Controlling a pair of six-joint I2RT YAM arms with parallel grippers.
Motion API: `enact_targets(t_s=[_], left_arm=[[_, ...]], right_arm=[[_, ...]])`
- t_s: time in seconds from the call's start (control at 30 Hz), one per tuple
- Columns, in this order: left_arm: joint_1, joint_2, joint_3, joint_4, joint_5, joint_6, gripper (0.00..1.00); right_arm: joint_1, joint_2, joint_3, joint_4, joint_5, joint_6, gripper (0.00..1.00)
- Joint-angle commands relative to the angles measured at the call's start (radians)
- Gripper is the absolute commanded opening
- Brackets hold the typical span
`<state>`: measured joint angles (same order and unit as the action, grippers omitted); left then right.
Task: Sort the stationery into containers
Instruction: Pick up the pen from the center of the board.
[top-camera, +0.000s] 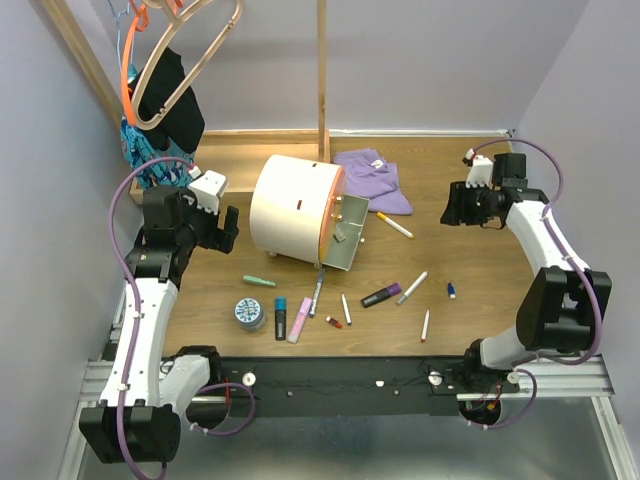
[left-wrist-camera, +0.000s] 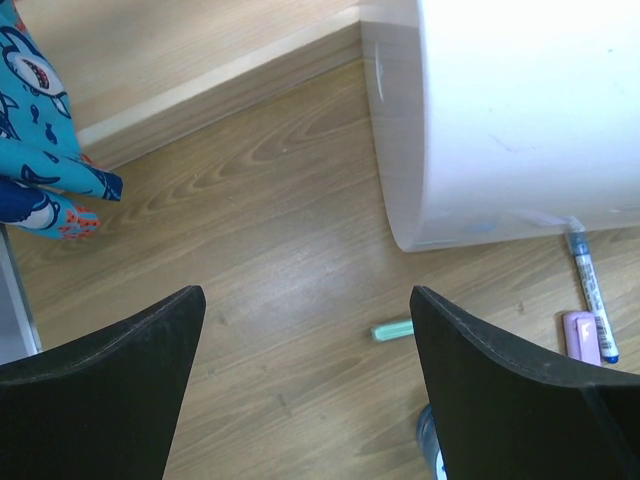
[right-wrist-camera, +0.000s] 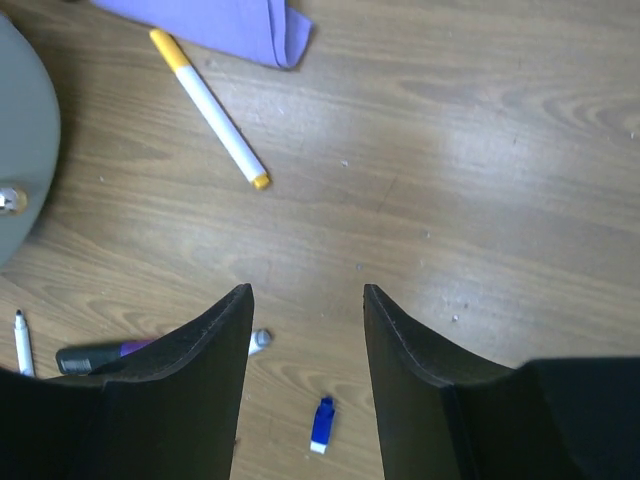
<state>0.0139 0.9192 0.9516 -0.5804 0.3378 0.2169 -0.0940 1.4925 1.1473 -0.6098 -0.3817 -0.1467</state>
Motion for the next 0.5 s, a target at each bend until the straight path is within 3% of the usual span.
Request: enact_targets(t_s=[0.0,0.47], left_arm=[[0.004,0.01,0.055,-0.094,-0.037,0.056,0.93],[0.003,0.064,0.15,-0.213,-0.079,0.194,0.93]], right_arm=[[-0.007,0.037,0.031,0.054,-0.089,-0.008,0.56],[-0.007,0.114,0.0,0.113,-0.267,-0.054,0.55]])
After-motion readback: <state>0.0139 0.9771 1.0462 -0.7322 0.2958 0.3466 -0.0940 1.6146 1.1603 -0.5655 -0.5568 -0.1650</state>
